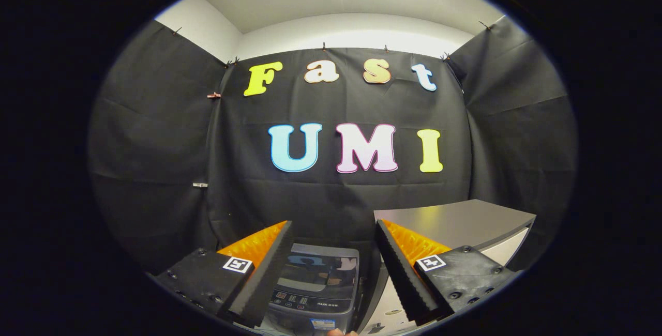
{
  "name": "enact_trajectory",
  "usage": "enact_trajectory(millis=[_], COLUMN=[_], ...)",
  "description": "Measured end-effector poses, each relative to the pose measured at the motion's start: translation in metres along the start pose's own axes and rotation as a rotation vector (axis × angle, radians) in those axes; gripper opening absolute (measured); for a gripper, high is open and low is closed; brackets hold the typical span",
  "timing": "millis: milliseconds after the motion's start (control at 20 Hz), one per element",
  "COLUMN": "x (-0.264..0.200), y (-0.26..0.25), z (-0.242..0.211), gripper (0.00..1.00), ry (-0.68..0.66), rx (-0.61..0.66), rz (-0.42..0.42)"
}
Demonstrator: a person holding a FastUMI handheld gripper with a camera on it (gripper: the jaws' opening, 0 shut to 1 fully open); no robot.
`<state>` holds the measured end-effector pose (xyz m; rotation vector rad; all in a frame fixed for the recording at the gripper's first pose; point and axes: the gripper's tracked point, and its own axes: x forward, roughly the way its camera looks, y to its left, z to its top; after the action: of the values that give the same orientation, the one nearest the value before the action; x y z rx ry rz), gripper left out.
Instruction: Put the clothes into the washing machine and then close the washing machine lid.
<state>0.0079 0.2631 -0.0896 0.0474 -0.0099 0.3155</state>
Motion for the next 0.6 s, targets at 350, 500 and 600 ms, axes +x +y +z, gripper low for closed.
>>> enact_trajectory(millis=[350,500,600], x=[0.0009,0.0008,0.0009], y=[-0.0022,-0.0037,-0.0035], z=[0.0002,0.0003,0.0], gripper=[0.99,0.99,0.99], ry=[0.001,0.003,0.007], rx=[-0.003,-0.002,0.0], rz=[-0.003,-0.006,-0.006])
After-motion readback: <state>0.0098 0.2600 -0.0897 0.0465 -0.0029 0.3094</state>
